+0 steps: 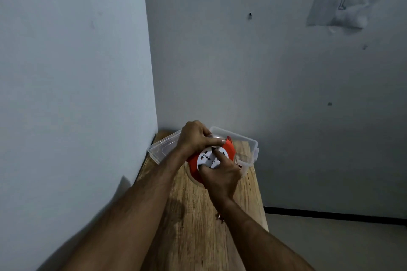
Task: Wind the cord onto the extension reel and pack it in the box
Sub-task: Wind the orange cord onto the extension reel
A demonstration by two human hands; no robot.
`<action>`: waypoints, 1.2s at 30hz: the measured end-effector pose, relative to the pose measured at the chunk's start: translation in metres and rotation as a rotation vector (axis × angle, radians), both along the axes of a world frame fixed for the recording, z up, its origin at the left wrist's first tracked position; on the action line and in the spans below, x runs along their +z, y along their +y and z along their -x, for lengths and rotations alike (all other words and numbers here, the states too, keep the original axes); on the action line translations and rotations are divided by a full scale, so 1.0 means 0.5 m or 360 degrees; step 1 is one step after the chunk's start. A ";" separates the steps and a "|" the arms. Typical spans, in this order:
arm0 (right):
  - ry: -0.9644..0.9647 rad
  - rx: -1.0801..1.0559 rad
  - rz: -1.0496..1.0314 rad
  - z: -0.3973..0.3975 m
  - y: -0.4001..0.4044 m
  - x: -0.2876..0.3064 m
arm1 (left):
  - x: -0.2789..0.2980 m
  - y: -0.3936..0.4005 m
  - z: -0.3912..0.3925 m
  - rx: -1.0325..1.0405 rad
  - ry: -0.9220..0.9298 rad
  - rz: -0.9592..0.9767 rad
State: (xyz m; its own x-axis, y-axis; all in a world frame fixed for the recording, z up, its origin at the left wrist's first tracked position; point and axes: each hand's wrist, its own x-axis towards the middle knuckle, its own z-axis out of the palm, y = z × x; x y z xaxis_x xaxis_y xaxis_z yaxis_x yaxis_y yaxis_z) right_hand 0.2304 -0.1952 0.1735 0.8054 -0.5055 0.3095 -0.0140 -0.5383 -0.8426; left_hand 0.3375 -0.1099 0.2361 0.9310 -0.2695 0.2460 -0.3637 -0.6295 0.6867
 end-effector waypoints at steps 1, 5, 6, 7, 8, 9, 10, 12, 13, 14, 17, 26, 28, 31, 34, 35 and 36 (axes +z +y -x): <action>-0.0003 -0.0073 -0.0120 0.003 0.010 0.007 | -0.002 0.000 0.001 0.0008 -0.0008 -0.0005; 0.0164 -0.0383 -0.0880 -0.006 0.039 0.041 | -0.007 -0.008 0.005 0.0041 -0.0046 0.0025; 0.0252 -0.0474 -0.1181 -0.015 0.043 0.045 | -0.009 -0.009 0.006 0.0040 -0.0065 0.0023; 0.0311 -0.0555 -0.1473 -0.023 0.048 0.054 | -0.011 -0.011 0.007 0.0032 -0.0088 0.0020; 0.0328 -0.0611 -0.1722 -0.026 0.050 0.065 | -0.015 -0.012 0.007 0.0025 -0.0105 0.0025; 0.0331 -0.0636 -0.1933 -0.029 0.049 0.073 | -0.019 -0.012 0.006 0.0022 -0.0111 0.0038; 0.0315 -0.0605 -0.2104 -0.036 0.045 0.075 | -0.022 -0.011 0.004 0.0015 -0.0104 0.0047; 0.0269 -0.0547 -0.2151 -0.042 0.035 0.070 | -0.021 -0.006 -0.002 0.0003 -0.0081 0.0032; 0.0285 -0.0532 -0.2061 -0.041 0.032 0.068 | -0.021 -0.002 -0.006 0.0016 -0.0069 0.0019; 0.0319 -0.0501 -0.1923 -0.037 0.030 0.063 | -0.020 0.002 -0.009 0.0039 -0.0058 0.0018; 0.0218 -0.0352 -0.1090 -0.015 0.031 0.029 | -0.018 0.013 -0.014 0.0087 -0.0026 0.0069; -0.0499 0.0957 0.1871 0.020 -0.097 0.013 | -0.004 0.027 -0.013 -0.0021 0.0033 -0.0003; -0.0320 0.1067 0.2105 0.004 -0.117 0.034 | -0.002 0.030 -0.011 -0.0057 0.0056 0.0018; -0.0173 0.1110 0.2300 -0.016 -0.130 0.048 | 0.002 0.035 -0.008 -0.0096 0.0096 0.0055; -0.0086 0.1143 0.2433 -0.024 -0.123 0.051 | 0.005 0.035 -0.005 -0.0126 0.0110 0.0035; -0.0079 0.1126 0.2468 -0.023 -0.118 0.051 | 0.005 0.036 -0.003 -0.0125 0.0106 0.0020; -0.0087 0.1106 0.2494 -0.023 -0.115 0.052 | 0.005 0.037 0.000 -0.0117 0.0098 0.0010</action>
State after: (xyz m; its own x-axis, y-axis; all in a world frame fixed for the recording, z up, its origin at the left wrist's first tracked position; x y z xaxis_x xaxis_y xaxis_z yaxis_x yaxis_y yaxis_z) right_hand 0.2417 -0.2526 0.1997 0.6983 0.6971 0.1629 0.5698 -0.6789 0.4631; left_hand 0.3373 -0.0913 0.2388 0.9221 -0.3366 0.1907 -0.3658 -0.5981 0.7131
